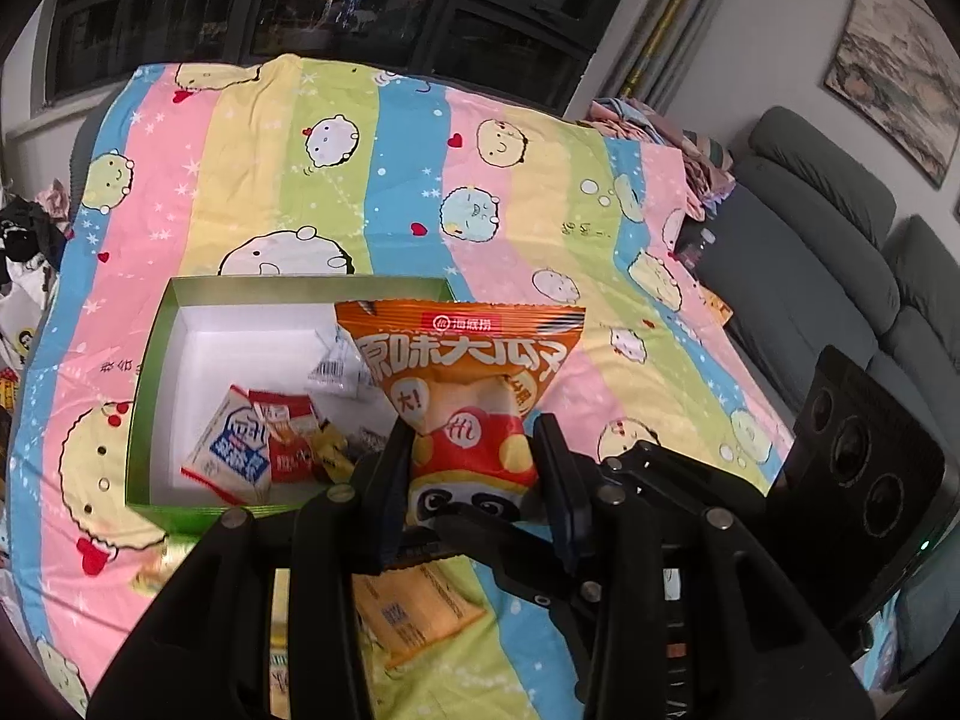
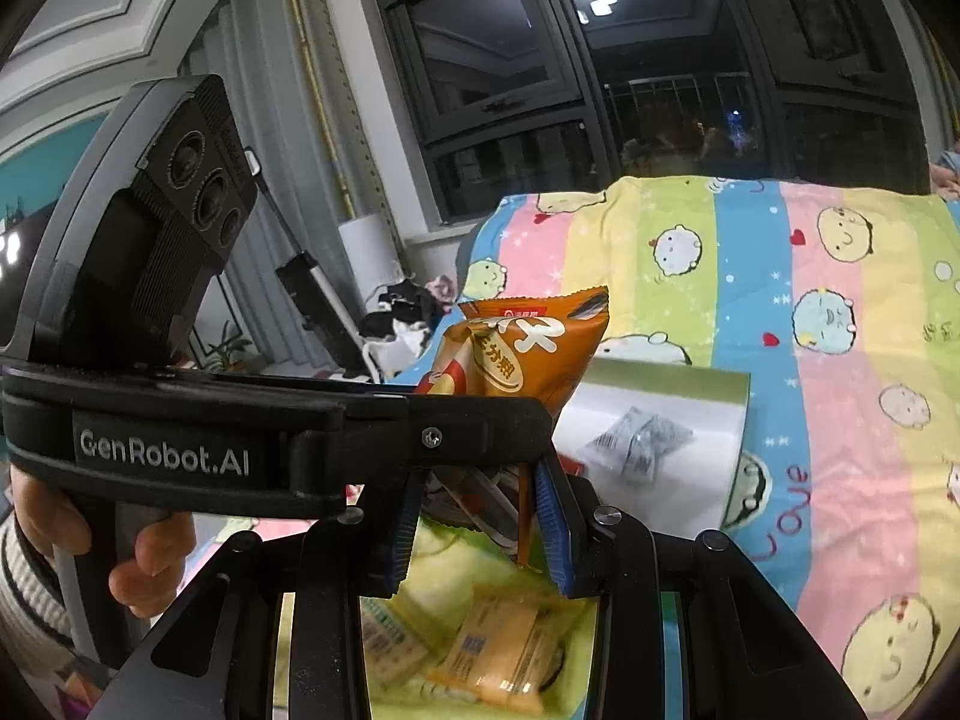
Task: Organize snacks
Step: 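Lift the orange panda bag into the green box and release it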
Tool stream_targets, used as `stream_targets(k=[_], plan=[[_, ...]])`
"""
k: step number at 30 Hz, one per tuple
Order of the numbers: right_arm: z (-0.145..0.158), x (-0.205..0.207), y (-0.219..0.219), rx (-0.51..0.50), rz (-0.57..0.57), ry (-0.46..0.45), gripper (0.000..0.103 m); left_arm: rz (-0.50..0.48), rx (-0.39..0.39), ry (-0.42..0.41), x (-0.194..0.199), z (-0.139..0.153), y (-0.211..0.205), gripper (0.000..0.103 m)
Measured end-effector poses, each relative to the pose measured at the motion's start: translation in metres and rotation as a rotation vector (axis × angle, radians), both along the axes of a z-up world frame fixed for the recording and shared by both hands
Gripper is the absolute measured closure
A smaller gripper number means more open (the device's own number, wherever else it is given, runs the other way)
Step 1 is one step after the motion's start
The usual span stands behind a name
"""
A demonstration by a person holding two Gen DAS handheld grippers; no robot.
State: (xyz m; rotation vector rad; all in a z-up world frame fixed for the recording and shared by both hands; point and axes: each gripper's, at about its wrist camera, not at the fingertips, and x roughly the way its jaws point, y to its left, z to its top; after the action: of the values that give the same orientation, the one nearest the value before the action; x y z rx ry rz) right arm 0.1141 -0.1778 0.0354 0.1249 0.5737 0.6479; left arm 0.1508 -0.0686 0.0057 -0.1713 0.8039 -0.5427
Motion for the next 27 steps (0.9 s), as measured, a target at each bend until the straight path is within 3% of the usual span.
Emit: stream_targets(k=[6,12,18,27], plan=[[-0.002,0.033,0.009,-0.008,0.014,0.026,0.066,0.029,0.002,0.019,0.029,-0.001,0.007,0.065],[-0.027,0.065,0.022,-0.035,0.035,0.111,0.066,0.068,-0.011,0.083,0.058,-0.034,0.021,0.064],[-0.063,0.085,0.039,-0.074,0.059,0.217,0.066,0.119,-0.061,0.199,0.081,-0.076,0.042,0.064],[-0.084,0.098,0.052,-0.132,0.049,0.277,0.066,0.175,-0.067,0.263,0.093,-0.097,0.053,0.063]])
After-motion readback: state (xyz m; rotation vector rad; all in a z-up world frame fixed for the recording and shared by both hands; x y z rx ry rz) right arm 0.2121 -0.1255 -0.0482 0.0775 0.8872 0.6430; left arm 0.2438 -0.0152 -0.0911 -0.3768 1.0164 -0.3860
